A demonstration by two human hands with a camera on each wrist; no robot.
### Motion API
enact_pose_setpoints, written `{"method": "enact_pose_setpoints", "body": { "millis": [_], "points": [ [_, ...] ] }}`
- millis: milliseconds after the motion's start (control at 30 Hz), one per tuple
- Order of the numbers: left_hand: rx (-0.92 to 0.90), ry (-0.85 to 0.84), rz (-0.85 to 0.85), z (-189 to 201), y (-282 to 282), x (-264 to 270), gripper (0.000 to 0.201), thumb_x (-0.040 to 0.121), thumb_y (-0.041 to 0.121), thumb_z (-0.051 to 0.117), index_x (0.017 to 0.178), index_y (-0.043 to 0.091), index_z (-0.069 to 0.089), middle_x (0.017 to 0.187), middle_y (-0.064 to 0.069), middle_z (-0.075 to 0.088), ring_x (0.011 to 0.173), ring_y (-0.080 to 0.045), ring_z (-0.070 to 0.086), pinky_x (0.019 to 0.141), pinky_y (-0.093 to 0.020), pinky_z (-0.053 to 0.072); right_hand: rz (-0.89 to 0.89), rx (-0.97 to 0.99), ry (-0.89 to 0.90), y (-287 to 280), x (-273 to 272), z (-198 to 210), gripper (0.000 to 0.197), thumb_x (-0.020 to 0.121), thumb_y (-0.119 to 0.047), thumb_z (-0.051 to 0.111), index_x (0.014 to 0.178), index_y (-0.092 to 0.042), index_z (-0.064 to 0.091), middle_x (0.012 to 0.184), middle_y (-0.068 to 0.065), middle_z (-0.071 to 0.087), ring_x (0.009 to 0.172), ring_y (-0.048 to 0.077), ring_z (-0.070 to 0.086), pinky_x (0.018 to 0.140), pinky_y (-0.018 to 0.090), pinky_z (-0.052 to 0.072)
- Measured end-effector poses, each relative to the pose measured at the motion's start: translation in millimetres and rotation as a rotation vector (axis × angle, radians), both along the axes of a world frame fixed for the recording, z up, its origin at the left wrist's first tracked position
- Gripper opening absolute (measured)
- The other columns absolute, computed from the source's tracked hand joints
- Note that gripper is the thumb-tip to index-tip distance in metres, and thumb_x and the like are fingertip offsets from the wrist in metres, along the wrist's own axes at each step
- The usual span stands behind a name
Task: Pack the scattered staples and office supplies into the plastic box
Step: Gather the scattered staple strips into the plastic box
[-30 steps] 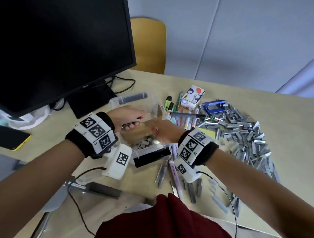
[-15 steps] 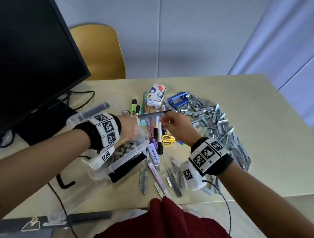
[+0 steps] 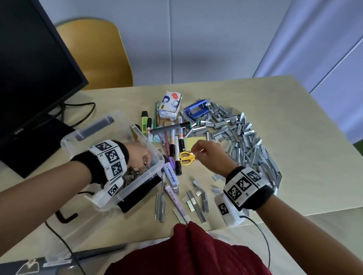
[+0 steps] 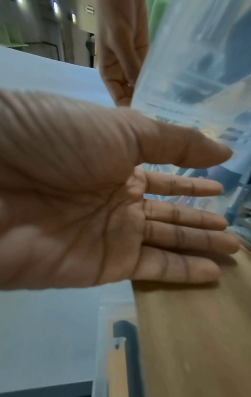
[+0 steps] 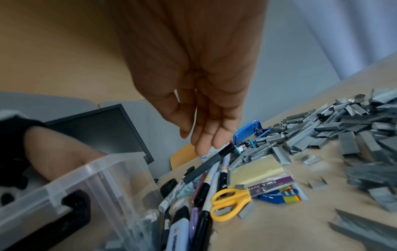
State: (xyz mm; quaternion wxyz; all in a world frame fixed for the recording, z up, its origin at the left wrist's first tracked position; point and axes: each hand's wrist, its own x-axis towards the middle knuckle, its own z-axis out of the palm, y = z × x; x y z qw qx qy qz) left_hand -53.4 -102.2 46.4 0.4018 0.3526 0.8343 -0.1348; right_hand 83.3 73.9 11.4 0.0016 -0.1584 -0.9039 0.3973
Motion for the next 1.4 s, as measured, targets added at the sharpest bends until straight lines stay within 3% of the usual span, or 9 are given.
{"method": "enact_pose_setpoints", "body": {
  "millis": [100,233,500,667,800,967,1133,1267,1400],
  "points": [
    [0.028,0.016,-0.048,12.8,1.9,1.9,0.017,0.094,0.013,0.046,0.095,0.01,0.063,0.092,-0.001,0.061,0.076,-0.01,0.05,0.071,-0.018,0.042,0.063,0.035,-0.058,4.0,2.7,-7.3,0.021,0.087,-0.001,0.047,0.097,-0.004,0.066,0.1,0.009,0.068,0.092,0.02,0.06,0.08,0.021,0.044],
    [0.241,0.119,-0.025,47.3,7.0,10.7,0.031,0.093,0.014,0.042,0.062,0.012,0.041,0.06,-0.003,0.035,0.052,-0.014,0.029,0.052,-0.023,0.026,0.172,0.1,-0.173,13.0,10.5,-16.5,0.02,0.087,-0.003,0.05,0.1,-0.006,0.064,0.103,0.007,0.066,0.087,0.012,0.055,0.078,0.017,0.039],
    [0.662,0.074,0.02,48.4,51.6,66.9,0.02,0.09,0.019,0.049,0.078,0.004,0.057,0.063,-0.001,0.047,0.053,-0.01,0.037,0.057,-0.024,0.031,0.272,0.243,-0.342,37.1,29.7,-41.6,0.02,0.084,-0.004,0.055,0.101,-0.008,0.063,0.101,0.005,0.066,0.086,0.014,0.058,0.083,0.022,0.045],
    [0.518,-0.011,0.077,3.3,81.1,97.2,0.013,0.088,0.012,0.046,0.08,0.009,0.056,0.076,-0.009,0.047,0.063,-0.024,0.039,0.054,-0.026,0.027,0.347,0.36,-0.387,43.8,40.9,-55.3,0.016,0.085,-0.009,0.057,0.099,-0.01,0.063,0.105,0.005,0.062,0.1,0.018,0.056,0.093,0.028,0.044],
    [0.352,-0.017,0.04,-29.8,88.8,106.7,0.019,0.092,0.007,0.043,0.101,0.0,0.058,0.101,-0.014,0.057,0.096,-0.031,0.057,0.075,-0.033,0.043,0.364,0.37,-0.377,45.6,40.8,-64.1,0.017,0.082,-0.001,0.053,0.095,-0.008,0.062,0.104,0.006,0.055,0.098,0.021,0.054,0.083,0.024,0.043],
    [0.278,0.018,0.055,-51.2,91.2,111.9,0.028,0.091,0.0,0.039,0.115,-0.001,0.052,0.123,-0.017,0.051,0.113,-0.034,0.052,0.089,-0.041,0.043,0.383,0.401,-0.346,44.2,37.1,-68.1,0.016,0.087,-0.006,0.046,0.093,-0.006,0.061,0.102,0.009,0.055,0.096,0.026,0.056,0.078,0.026,0.041],
    [0.285,0.077,0.104,-69.5,91.9,113.7,0.025,0.09,0.0,0.042,0.113,0.001,0.049,0.121,-0.019,0.049,0.111,-0.036,0.052,0.085,-0.04,0.043,0.385,0.42,-0.384,39.1,33.5,-66.1,0.021,0.083,-0.017,0.059,0.099,-0.004,0.064,0.105,0.009,0.054,0.097,0.025,0.055,0.085,0.033,0.048],
    [0.313,0.067,0.159,-78.7,95.6,114.0,0.022,0.09,0.0,0.041,0.111,0.001,0.046,0.118,-0.018,0.047,0.106,-0.037,0.052,0.082,-0.041,0.043,0.354,0.481,-0.389,32.7,31.9,-67.8,0.02,0.087,-0.009,0.049,0.102,-0.001,0.061,0.107,0.012,0.056,0.099,0.029,0.057,0.087,0.04,0.05],
    [0.342,0.094,0.168,-86.8,97.3,112.2,0.02,0.09,-0.002,0.038,0.109,0.001,0.047,0.115,-0.019,0.05,0.103,-0.035,0.053,0.079,-0.039,0.043,0.259,0.318,-0.362,37.5,29.9,-68.3,0.014,0.082,-0.009,0.058,0.091,-0.002,0.066,0.102,0.011,0.061,0.094,0.026,0.059,0.084,0.031,0.047]
  ]
}}
